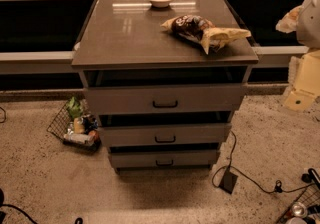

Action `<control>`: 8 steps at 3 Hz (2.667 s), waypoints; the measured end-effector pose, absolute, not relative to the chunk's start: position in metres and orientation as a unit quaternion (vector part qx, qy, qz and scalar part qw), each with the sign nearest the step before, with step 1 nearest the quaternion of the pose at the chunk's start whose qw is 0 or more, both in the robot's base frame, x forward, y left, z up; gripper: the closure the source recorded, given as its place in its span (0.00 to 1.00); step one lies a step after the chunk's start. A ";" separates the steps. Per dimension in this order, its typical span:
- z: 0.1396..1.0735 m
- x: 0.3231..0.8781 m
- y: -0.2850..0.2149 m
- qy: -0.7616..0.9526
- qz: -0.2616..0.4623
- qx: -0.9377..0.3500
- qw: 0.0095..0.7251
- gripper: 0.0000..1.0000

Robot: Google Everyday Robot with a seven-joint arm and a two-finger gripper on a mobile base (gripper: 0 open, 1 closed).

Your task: Open middle drawer

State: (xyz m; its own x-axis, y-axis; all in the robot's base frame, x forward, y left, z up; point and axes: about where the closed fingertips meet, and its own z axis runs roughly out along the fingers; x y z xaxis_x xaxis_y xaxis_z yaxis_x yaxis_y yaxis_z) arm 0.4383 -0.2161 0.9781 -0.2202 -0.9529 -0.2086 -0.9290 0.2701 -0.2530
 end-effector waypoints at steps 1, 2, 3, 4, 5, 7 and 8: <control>0.978 0.438 -0.216 0.780 -0.037 -0.603 0.162 0.00; 0.947 0.439 -0.213 0.770 -0.026 -0.615 0.169 0.00; 0.890 0.437 -0.206 0.756 0.014 -0.628 0.183 0.00; 0.826 0.434 -0.187 0.742 0.083 -0.634 0.202 0.00; 0.758 0.430 -0.162 0.732 0.162 -0.627 0.211 0.00; 0.747 0.429 -0.157 0.727 0.173 -0.632 0.206 0.00; 0.688 0.435 -0.147 0.712 0.179 -0.654 0.184 0.00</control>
Offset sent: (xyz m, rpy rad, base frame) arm 0.0015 0.0092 -0.1021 0.0669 0.0140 0.1096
